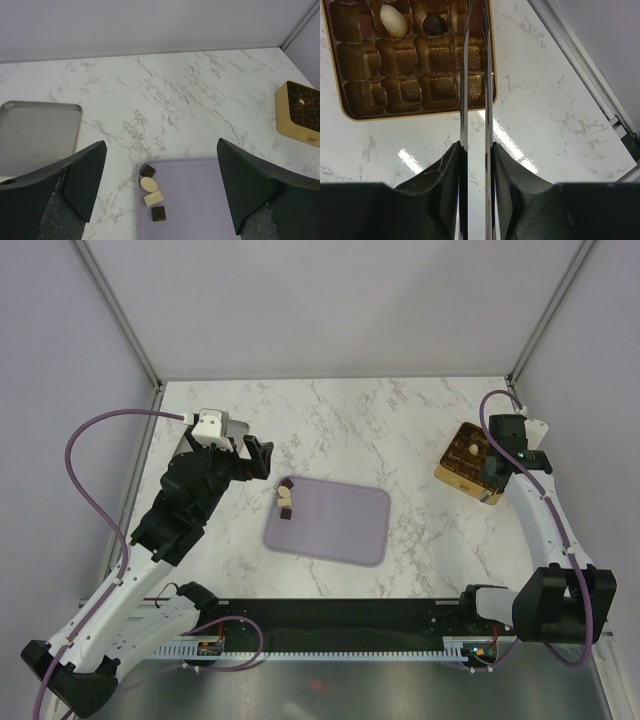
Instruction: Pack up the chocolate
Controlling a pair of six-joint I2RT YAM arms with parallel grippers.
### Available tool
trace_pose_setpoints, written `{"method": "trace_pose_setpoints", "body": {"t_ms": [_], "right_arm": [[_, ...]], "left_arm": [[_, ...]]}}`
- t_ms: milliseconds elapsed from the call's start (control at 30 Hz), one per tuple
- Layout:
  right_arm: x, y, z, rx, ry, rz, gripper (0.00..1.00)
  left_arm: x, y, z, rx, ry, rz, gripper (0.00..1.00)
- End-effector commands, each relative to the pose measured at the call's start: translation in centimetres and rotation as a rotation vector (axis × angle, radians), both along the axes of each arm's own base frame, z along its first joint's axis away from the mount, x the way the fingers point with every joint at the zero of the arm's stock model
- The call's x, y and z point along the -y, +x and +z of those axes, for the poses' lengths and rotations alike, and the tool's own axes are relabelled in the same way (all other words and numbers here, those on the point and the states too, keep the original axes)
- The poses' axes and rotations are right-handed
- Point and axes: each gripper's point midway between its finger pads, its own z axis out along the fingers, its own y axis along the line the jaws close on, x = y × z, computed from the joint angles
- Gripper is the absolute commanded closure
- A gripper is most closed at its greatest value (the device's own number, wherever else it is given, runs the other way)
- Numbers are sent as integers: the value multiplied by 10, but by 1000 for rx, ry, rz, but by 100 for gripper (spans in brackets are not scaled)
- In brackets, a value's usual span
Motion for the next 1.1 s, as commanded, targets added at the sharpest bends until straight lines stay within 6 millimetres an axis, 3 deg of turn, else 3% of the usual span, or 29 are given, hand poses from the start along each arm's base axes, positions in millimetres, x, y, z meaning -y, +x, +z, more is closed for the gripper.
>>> {"method": "trace_pose_setpoints", "body": {"t_ms": [0,567,867,1067], "right_arm": [[2,13,6,46,-1,-3,63],[8,22,-10,26,-20,-9,58],[7,25,-3,44,-14,2,55],[-4,27,18,83,35,43,55]], "left_arm": [[0,-3,25,46,-54,-1,0],[-1,-3,25,49,-51,2,0],[-1,-1,24,45,-47,5,0],[-1,-1,22,40,-43,5,0]]}}
